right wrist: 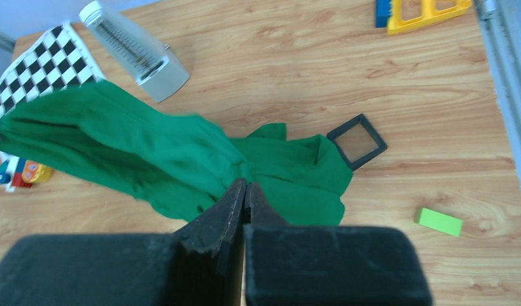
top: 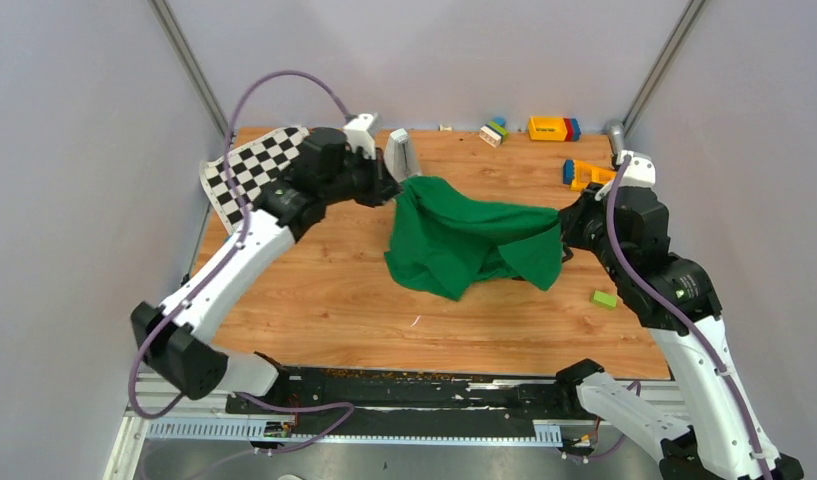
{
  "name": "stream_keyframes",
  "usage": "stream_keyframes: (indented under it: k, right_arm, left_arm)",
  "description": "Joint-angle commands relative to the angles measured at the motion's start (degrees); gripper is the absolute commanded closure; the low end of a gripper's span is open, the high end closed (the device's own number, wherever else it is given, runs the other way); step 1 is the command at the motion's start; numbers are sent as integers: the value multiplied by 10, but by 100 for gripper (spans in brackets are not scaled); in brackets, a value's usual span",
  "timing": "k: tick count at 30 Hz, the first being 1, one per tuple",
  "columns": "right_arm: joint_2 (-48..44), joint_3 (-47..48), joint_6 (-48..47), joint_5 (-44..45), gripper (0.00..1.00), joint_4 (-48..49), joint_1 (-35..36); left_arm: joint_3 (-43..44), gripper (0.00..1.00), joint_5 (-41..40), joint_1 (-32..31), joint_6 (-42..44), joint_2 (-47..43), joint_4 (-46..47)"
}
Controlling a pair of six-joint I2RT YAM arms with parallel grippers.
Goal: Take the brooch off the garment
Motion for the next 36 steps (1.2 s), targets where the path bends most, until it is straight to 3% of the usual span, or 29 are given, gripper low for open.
stream_keyframes:
  k: [1,10,14,18,20,23,25,26,27,29,30,33,36]
  right_arm:
    - [-14,3,22,-83,100,24,-2]
    - [-72,30,36,-345,100,24,-2]
    - [-62,-22,61,-318,100,44,-2]
    - [-23,-120,94,-288,100,113,-2]
    - [13,-125,102,-269,100,149,-4]
    - [106,-33,84,-216,100,158,-37]
    - [180,92,76,-249,100,142,-107]
    - [213,157,79,-287,100,133,-147]
    - [240,226,84,-304,100,123,-175]
    - [281,350,82,-305,100,105,-204]
    - [300,408,76,-303,100,94,-209]
    - [342,520,70,-353,100,71,-210]
    - [325,478,69,-446,100,71,-206]
  left_arm:
    - [70,100,39,45,73,-59,-200]
    - [269,100,-167,58,114,-127,-423]
    - [248,100,-186,58,117,-121,-411]
    - [169,100,-189,64,112,-86,-340]
    - [155,100,-190,74,110,-54,-304]
    - [207,100,-195,102,110,38,-261]
    - [350,100,-197,121,120,131,-294]
    - [478,100,-194,128,124,163,-316]
    - [552,100,-189,138,123,224,-359]
    - [767,100,-176,153,117,281,-387]
    - [775,100,-167,159,103,281,-354]
    - [671,100,-104,197,50,223,-248]
    - [612,100,-91,204,38,194,-195]
